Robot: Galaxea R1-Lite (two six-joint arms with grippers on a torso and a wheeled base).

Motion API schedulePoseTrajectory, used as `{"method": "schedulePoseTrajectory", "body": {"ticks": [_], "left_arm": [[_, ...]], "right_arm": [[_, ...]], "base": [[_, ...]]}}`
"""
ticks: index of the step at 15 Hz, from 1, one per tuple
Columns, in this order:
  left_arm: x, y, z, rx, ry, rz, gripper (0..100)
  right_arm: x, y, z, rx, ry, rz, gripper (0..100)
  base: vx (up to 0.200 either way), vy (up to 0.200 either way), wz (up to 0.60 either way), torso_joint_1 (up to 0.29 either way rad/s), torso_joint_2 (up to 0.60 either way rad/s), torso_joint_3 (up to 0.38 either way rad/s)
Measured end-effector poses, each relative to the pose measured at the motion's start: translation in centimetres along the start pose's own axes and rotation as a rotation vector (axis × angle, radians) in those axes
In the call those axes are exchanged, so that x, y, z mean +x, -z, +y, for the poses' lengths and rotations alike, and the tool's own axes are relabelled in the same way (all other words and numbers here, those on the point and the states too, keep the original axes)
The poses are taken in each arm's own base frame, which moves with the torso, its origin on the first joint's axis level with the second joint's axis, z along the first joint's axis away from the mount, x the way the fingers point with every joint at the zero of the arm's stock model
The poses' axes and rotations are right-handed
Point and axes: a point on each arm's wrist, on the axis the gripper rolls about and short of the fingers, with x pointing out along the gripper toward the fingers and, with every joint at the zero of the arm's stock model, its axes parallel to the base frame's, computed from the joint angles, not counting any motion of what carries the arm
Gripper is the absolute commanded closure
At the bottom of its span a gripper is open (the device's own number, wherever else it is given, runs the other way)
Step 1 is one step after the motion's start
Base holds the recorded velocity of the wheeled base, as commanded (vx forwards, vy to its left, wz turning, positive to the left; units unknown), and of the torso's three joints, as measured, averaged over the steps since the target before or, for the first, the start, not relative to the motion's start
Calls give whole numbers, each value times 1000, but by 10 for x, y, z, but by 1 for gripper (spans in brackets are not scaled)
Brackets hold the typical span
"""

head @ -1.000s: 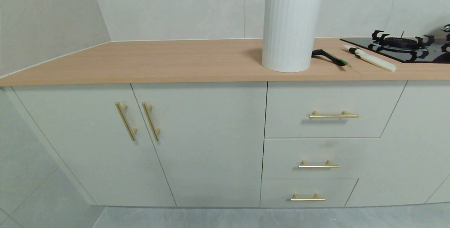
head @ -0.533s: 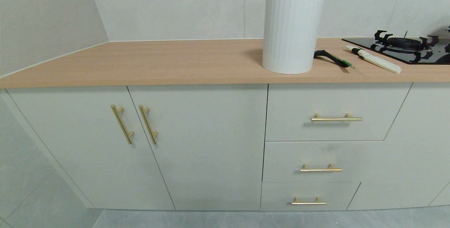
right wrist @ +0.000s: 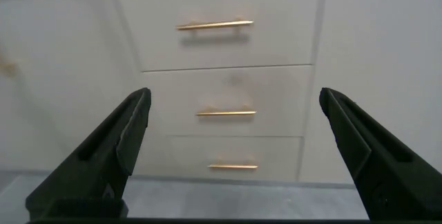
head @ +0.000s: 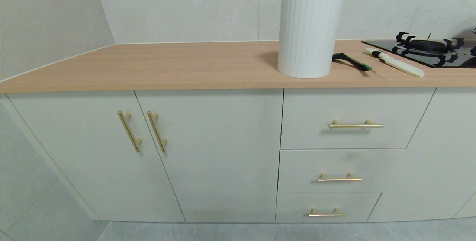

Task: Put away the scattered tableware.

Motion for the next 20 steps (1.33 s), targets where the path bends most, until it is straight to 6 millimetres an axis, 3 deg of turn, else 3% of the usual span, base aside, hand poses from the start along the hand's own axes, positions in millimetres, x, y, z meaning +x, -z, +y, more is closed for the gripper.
{"method": "schedulePoseTrajectory", "body": {"ticks": [4, 9, 12, 16, 20], "left_arm": [[0, 0, 0, 0, 0, 0, 0], [0, 0, 0, 0, 0, 0, 0], [0, 0, 0, 0, 0, 0, 0], [0, 0, 0, 0, 0, 0, 0], [0, 0, 0, 0, 0, 0, 0]], "right_arm": [[47, -17, 1, 22, -108, 308, 0], [130, -12, 13, 31, -192, 661, 0], [191, 13, 19, 16, -181, 757, 0], [264, 67, 16, -37, -141, 743, 0], [310, 121, -1, -94, -56, 654, 0]], "base": [[0, 0, 0, 0, 0, 0], [0, 0, 0, 0, 0, 0], [0, 0, 0, 0, 0, 0], [0, 0, 0, 0, 0, 0], [0, 0, 0, 0, 0, 0]]}}
